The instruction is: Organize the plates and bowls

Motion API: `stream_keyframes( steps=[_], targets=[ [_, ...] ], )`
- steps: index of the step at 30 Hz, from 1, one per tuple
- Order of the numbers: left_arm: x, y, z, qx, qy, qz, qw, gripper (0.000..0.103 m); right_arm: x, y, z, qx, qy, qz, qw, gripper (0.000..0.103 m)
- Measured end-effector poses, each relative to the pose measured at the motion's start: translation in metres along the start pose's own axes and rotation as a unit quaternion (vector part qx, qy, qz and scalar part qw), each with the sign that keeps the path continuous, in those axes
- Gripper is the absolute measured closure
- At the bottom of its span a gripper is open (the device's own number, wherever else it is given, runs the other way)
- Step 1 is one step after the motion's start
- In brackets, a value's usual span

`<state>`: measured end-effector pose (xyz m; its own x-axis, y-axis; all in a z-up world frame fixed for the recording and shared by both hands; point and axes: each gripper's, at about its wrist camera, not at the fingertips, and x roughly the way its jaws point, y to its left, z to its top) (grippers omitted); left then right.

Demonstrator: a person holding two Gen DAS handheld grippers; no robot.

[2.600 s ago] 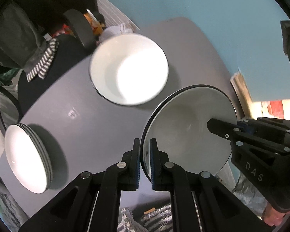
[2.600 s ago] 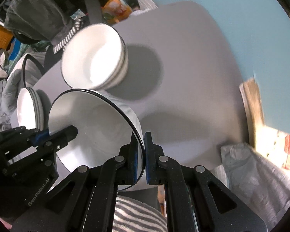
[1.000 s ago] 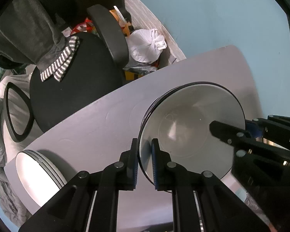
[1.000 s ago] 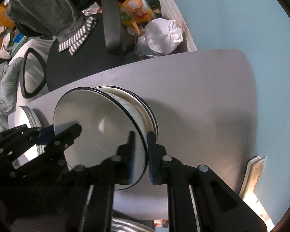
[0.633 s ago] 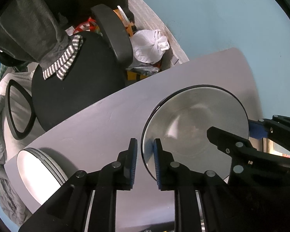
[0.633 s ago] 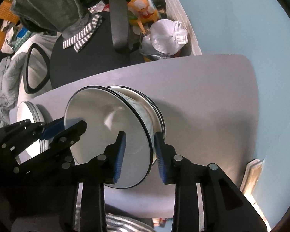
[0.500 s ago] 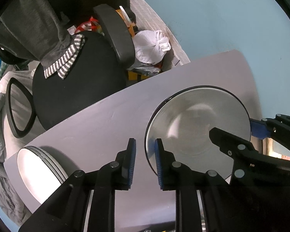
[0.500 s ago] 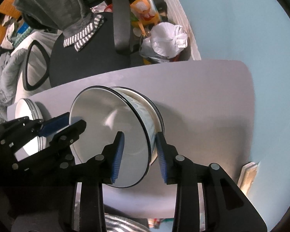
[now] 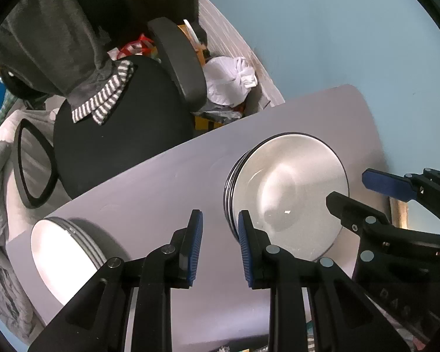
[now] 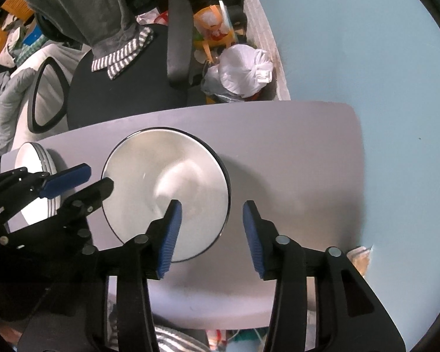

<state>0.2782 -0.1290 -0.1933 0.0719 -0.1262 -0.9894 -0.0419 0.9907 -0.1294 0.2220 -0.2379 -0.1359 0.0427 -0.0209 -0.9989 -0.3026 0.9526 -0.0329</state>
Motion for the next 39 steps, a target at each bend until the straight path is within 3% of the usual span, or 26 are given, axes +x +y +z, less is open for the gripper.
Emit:
stream_keyframes(
  steps=[6, 8, 10, 11, 12, 25, 27, 39],
  targets=[
    [-0.022, 0.011, -0.015, -0.002, -0.023, 0.014, 0.9996, 0.078, -0.010, 0.006, -0.010, 0.001, -0.013, 0.001, 1.000, 0.057],
    [-0.029, 0.017, -0.020, -0.008, -0.031, 0.018, 0.9993, 0.062, -0.014, 0.008, -0.013, 0.003, -0.017, 0.004, 1.000, 0.057],
    [-0.038, 0.024, -0.027, -0.018, -0.045, 0.021, 0.9986, 0.053, -0.019, 0.013, -0.016, 0.005, -0.023, 0.008, 1.000, 0.050],
    [-0.043, 0.028, -0.031, -0.023, -0.052, 0.022, 0.9981, 0.053, -0.022, 0.015, -0.018, 0.005, -0.027, 0.009, 1.000, 0.042],
    [-0.049, 0.032, -0.036, -0.028, -0.058, 0.022, 0.9977, 0.053, -0.025, 0.018, -0.020, 0.004, -0.033, 0.008, 0.999, 0.040],
    [-0.097, 0.068, -0.094, -0.087, -0.090, 0.023, 0.9918, 0.043, -0.065, 0.062, -0.050, -0.032, -0.081, 0.018, 0.996, 0.040],
    [-0.102, 0.073, -0.101, -0.093, -0.097, 0.025, 0.9906, 0.039, -0.069, 0.065, -0.056, -0.035, -0.082, 0.021, 0.996, 0.034],
    [-0.117, 0.091, -0.121, -0.109, -0.109, 0.033, 0.9874, 0.034, -0.078, 0.062, -0.081, -0.011, -0.093, 0.024, 0.995, 0.034]
  ],
)
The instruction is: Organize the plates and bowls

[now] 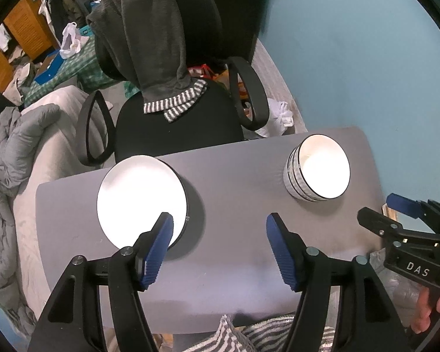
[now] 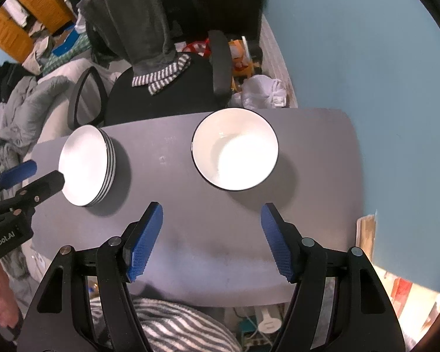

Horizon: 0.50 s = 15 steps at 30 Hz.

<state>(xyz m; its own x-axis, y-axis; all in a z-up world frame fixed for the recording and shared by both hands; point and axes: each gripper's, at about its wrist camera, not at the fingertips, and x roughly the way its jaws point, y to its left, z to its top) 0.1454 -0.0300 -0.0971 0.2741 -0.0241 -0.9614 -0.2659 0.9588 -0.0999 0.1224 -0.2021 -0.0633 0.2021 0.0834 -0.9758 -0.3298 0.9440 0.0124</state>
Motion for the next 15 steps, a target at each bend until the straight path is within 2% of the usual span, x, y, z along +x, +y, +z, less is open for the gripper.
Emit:
stream_keyframes(
  steps=[10, 15],
  targets=[
    [0.004, 0.016, -0.005, -0.028, 0.017, -0.010, 0.9994, 0.030, -0.009, -0.015, -0.012, 0.020, -0.003, 0.000, 1.000, 0.034],
    [0.016, 0.008, -0.005, -0.029, 0.034, -0.016, 0.9989, 0.029, -0.006, -0.034, -0.015, 0.038, 0.006, -0.003, 0.999, 0.034]
  ],
)
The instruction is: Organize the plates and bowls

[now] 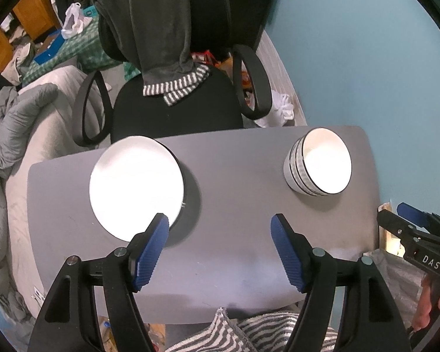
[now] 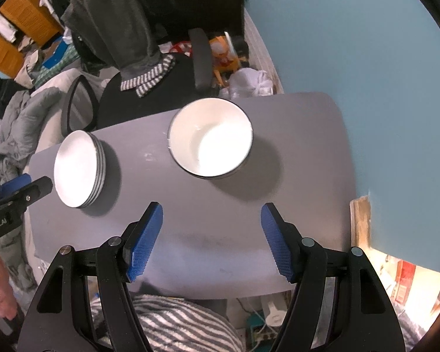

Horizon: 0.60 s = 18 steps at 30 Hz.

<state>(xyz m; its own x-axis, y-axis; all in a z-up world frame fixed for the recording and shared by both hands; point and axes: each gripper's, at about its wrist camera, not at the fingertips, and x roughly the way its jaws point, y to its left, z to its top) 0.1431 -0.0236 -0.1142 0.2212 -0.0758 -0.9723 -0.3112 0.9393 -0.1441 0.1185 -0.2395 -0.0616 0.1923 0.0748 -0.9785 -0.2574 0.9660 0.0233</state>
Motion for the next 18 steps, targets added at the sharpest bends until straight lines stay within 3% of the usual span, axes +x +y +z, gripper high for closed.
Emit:
stream_keyframes(
  steps=[18],
  targets=[
    [0.073, -0.041, 0.035, 0.004, 0.068, -0.026, 0.9973, 0.028, 0.044, -0.051, 0.030, 0.019, 0.008, -0.007, 1.000, 0.034]
  ],
)
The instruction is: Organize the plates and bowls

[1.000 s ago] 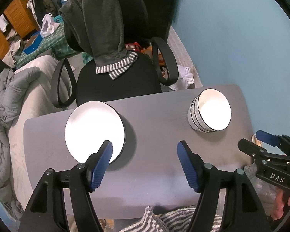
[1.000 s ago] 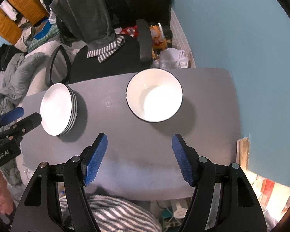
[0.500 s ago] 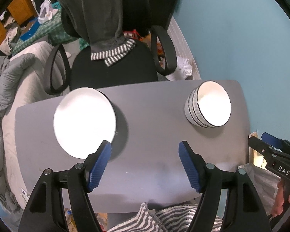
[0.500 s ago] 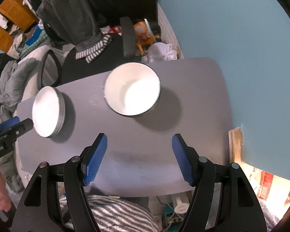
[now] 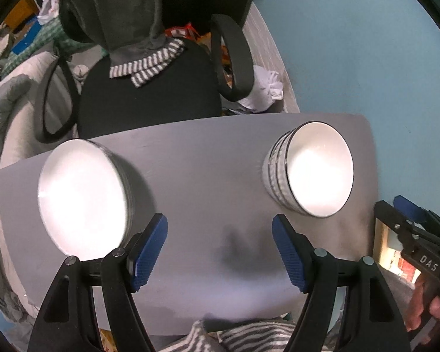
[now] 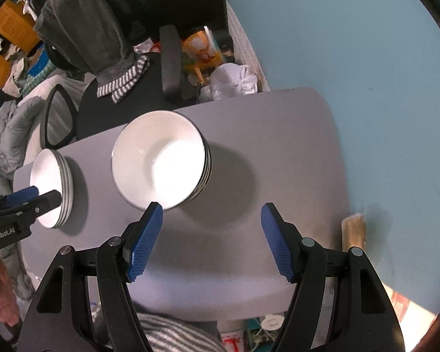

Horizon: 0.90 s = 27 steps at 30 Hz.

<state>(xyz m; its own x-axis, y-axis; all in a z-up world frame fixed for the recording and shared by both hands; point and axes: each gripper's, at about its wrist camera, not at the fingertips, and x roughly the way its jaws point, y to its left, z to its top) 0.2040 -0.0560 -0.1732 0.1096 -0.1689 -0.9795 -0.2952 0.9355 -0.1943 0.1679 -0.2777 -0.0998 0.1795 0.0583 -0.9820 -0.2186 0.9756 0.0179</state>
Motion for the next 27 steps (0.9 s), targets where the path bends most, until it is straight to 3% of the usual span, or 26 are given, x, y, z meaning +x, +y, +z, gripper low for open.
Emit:
stream_keyframes(
  steps=[27],
  targets=[
    [0.073, -0.033, 0.047, 0.022, 0.044, -0.005, 0.9988, 0.027, 0.086, -0.009, 0.041, -0.027, 0.051, 0.034, 0.998, 0.034]
  ],
)
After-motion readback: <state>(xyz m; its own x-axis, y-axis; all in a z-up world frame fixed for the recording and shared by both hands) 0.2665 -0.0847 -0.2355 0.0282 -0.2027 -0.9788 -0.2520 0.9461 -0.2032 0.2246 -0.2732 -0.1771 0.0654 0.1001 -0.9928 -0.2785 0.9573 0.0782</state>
